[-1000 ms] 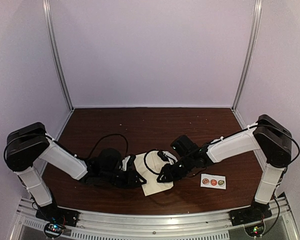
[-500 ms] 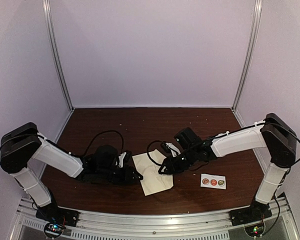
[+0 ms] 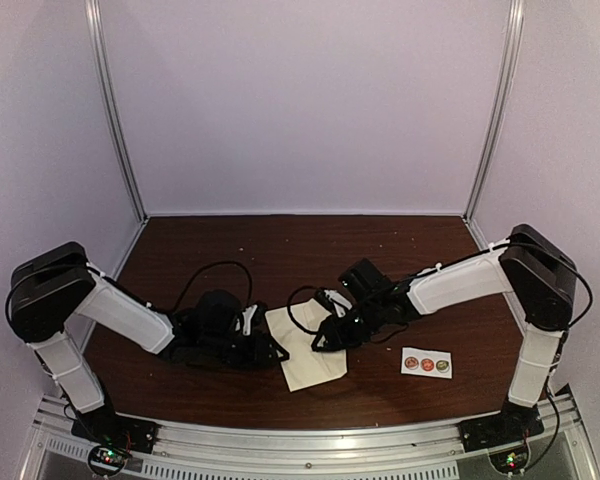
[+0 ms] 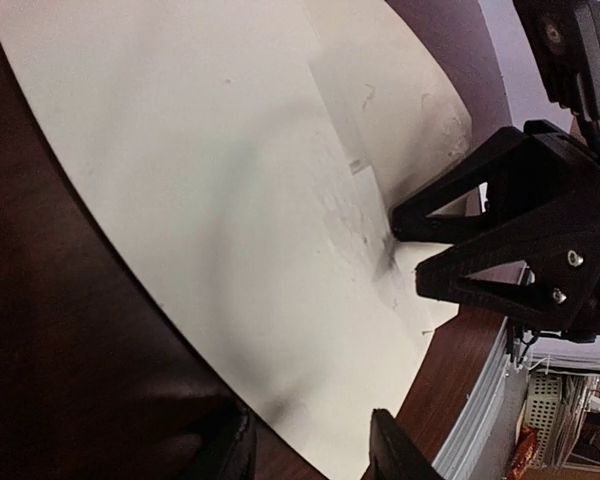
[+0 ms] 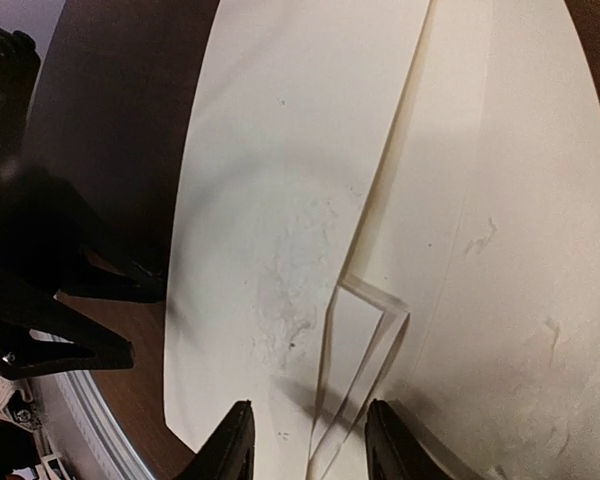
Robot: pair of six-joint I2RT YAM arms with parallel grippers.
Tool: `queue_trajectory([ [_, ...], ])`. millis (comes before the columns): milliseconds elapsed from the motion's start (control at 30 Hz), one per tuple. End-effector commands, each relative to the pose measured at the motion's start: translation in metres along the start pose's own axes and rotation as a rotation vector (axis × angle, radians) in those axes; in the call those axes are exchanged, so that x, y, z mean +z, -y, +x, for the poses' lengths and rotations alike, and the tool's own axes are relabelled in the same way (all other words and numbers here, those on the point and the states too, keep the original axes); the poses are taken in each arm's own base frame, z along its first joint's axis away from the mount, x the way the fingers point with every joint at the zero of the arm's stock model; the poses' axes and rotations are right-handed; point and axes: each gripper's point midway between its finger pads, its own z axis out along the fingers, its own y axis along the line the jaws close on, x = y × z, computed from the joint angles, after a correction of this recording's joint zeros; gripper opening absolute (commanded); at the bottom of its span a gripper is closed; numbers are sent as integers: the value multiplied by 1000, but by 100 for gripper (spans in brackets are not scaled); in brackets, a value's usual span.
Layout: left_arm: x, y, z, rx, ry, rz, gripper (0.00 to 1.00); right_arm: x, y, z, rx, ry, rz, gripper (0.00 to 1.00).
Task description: Place the letter into the envelope and seal it
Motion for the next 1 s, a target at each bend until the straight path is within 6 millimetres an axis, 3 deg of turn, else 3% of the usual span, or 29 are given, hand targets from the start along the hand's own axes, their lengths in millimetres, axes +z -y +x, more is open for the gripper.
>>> queue_trajectory([
  [0, 7, -7, -4, 18, 2, -21, 41, 5, -2, -7, -19, 11, -9, 39],
  [667, 13, -14, 0, 9, -17, -39, 40, 19, -18, -2, -28, -18, -83, 38],
  [833, 12, -14, -2, 10, -8, -42, 39, 11, -23, -9, -39, 12, -83, 37],
  [967, 4, -7, -11, 26, 29, -47, 39, -6, -28, -20, -62, 62, -56, 39],
])
